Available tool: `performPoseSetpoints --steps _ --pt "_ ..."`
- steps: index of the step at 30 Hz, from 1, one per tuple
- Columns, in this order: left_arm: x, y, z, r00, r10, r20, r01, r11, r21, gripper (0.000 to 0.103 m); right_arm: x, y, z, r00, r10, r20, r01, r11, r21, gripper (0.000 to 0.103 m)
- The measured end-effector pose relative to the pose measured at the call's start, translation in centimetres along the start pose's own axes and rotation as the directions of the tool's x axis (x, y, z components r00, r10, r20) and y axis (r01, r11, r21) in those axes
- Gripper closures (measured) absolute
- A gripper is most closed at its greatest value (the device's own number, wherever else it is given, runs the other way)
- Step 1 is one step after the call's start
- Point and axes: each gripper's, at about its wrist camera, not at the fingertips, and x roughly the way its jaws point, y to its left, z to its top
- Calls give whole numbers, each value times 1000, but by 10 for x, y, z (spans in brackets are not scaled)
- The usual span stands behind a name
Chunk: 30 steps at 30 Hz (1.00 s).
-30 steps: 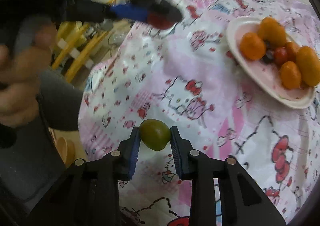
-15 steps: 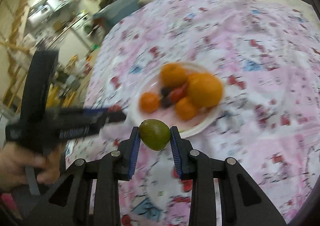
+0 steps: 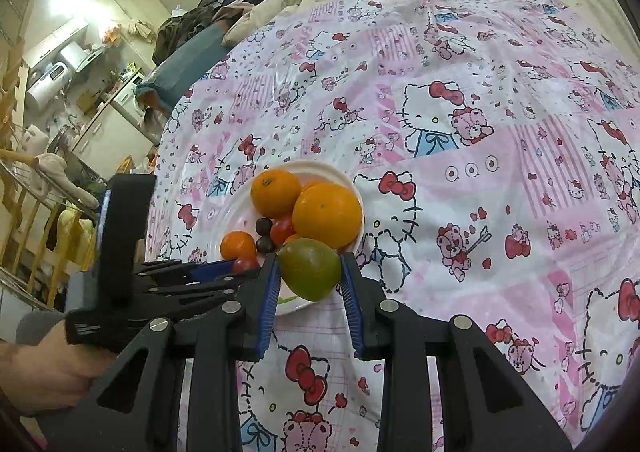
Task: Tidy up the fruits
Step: 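Lower the tomato onto the plate and open the left gripper while the right gripper carries the grape, then lower the green grape onto the plate and open the right gripper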
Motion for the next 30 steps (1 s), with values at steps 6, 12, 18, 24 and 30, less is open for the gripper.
performPoseSetpoints --steps 6,12,18,24,30 --pt "5 -2 1 1000 4 -20 -4 1000 5 76 3 3 -1 1000 -5 -8 5 1000 -7 71" --pt "-4 5 2 999 -34 9 34 999 -25 35 4 5 0 1000 6 -1 -6 1000 -6 71" --pt "-25 10 -4 998 -35 60 37 999 -26 28 6 4 0 1000 2 -2 -2 1000 2 71" --pt "-36 31 -18 997 -51 50 55 994 -99 28 12 7 1 1000 4 -15 -4 1000 1 71" --pt "-57 53 -33 993 58 100 -43 990 -137 27 29 21 1 999 18 -50 -19 1000 -19 71"
